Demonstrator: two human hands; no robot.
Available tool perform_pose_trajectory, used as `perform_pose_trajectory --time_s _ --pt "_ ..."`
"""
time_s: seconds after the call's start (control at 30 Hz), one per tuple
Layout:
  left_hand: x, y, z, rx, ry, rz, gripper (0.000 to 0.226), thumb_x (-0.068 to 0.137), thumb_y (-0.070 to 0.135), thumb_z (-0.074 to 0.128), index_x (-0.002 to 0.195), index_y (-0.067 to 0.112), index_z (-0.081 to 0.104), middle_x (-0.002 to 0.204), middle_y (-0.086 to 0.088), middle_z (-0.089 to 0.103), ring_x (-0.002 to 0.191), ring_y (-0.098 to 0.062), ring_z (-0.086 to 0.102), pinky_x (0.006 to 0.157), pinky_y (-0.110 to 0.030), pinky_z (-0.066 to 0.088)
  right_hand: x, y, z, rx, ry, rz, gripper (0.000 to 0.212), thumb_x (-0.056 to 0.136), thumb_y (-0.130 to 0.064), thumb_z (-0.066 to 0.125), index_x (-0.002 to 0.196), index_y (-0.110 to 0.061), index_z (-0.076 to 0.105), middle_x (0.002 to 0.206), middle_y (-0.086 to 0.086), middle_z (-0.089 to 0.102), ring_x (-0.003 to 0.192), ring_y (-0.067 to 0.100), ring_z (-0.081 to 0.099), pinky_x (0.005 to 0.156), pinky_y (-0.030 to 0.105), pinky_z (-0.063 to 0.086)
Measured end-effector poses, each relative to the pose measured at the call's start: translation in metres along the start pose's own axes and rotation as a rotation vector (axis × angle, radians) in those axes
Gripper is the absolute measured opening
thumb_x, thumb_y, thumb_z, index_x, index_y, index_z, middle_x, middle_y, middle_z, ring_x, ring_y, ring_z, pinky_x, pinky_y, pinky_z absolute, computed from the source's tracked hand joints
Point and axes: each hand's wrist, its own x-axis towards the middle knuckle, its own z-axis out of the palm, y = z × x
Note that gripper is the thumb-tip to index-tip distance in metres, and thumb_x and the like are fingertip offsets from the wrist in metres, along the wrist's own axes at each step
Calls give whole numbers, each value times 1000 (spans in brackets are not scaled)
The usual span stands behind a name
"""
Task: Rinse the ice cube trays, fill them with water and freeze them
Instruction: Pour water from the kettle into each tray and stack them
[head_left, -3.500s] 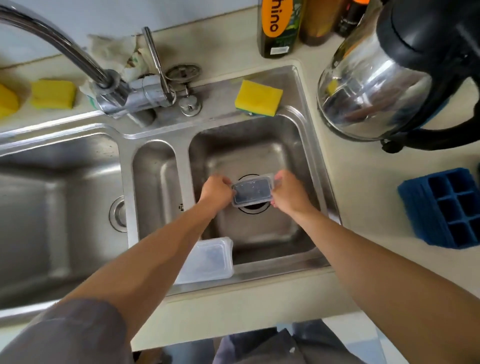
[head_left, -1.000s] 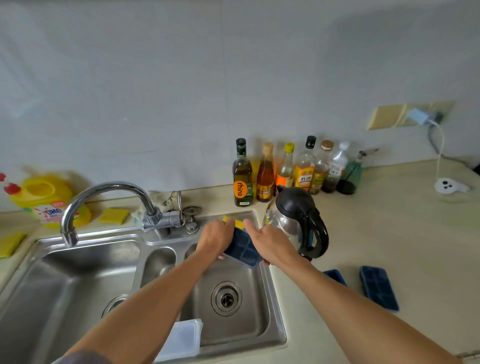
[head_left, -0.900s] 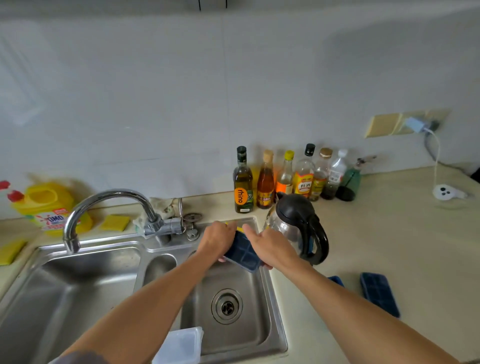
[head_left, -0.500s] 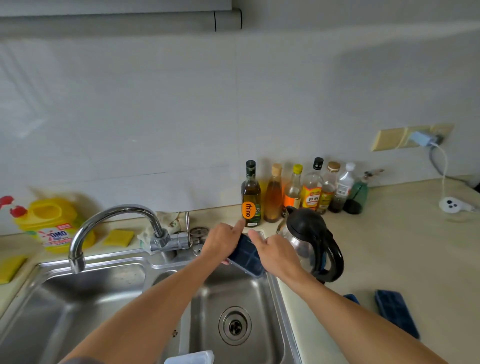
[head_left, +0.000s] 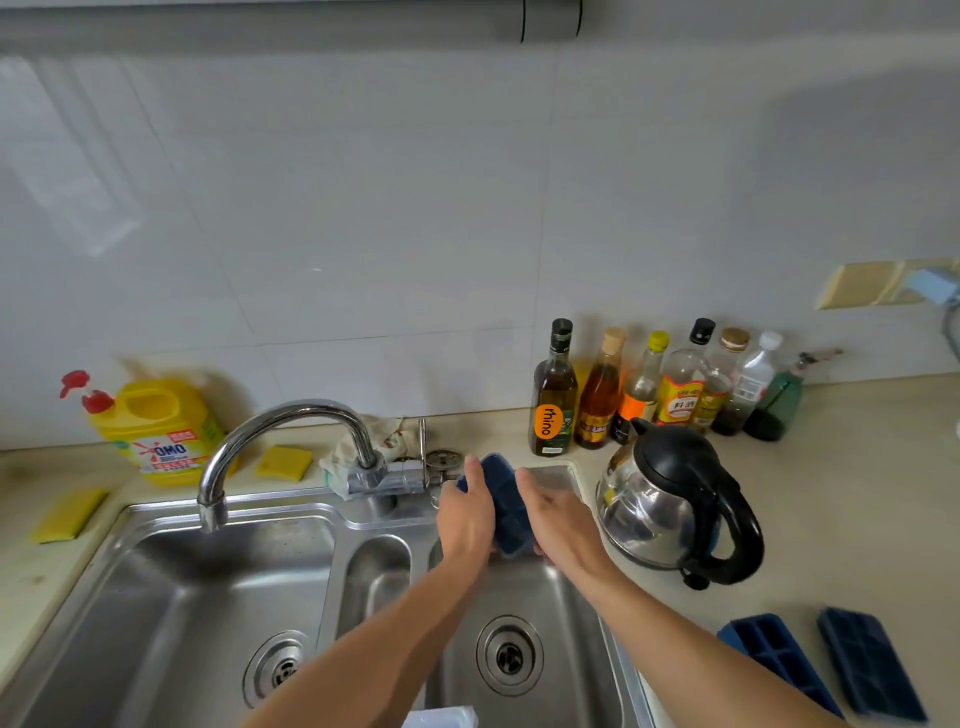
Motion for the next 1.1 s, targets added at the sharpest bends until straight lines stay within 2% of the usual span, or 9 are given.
perform_pose_trajectory --time_s 0.17,0.3,0.4,0.47,0.6,0.7,0.83,0.9,1.1 --pt "-4 11 -11 128 94 196 47 97 64 38 99 21 57 98 0 66 89 -18 64 86 -45 55 7 -20 -12 -49 27 -47 71 97 -72 27 66 -11 47 63 1 53 59 19 55 59 33 41" --pt "-23 34 -6 287 97 478 48 92 72 33 85 28 51 81 5 65 72 -9 62 63 -32 48 13 -29 -25 -6 107 -119 75 95 -76 24 62 -15 52 61 0 60 61 17 58 58 36 42" --pt "-39 60 -2 349 124 638 57 88 75 29 92 24 55 79 5 68 71 -13 66 65 -38 54 11 -39 -35 99 228 -245 90 90 -80 18 67 -5 62 59 9 63 59 15 60 60 36 47" --pt "-47 75 2 371 134 701 60 89 75 29 99 22 56 79 4 70 71 -16 67 66 -41 57 10 -45 -46 155 295 -332 91 91 -79 18 64 -2 58 58 13 59 57 20 56 55 37 43" --pt "-59 93 9 359 168 774 58 89 75 29 100 23 53 75 5 69 67 -15 67 62 -38 56 10 -50 -64 260 340 -414 86 94 -75 24 62 -1 54 55 17 55 58 33 55 59 51 45" --pt "-69 90 16 395 180 799 60 90 74 28 100 20 53 74 6 67 67 -14 66 63 -39 56 4 -41 -70 305 305 -407 89 93 -74 26 72 6 60 64 23 61 69 41 60 66 57 51" --pt "-77 103 22 396 208 869 58 92 73 30 99 20 52 71 5 66 65 -19 66 60 -41 55 2 -48 -84 378 307 -455 82 93 -73 30 62 0 52 50 7 51 50 20 46 54 43 39" --pt "-76 113 22 371 238 894 54 93 72 32 98 22 51 70 9 65 65 -16 66 58 -38 55 6 -56 -92 396 320 -510 82 94 -72 30 62 1 50 51 11 49 49 16 42 54 43 35" --pt "-79 88 25 421 215 842 67 91 77 29 100 15 53 74 0 68 66 -21 66 62 -45 55 1 -36 -82 299 250 -469 84 104 -61 30 70 8 60 63 25 60 66 40 59 66 57 48"
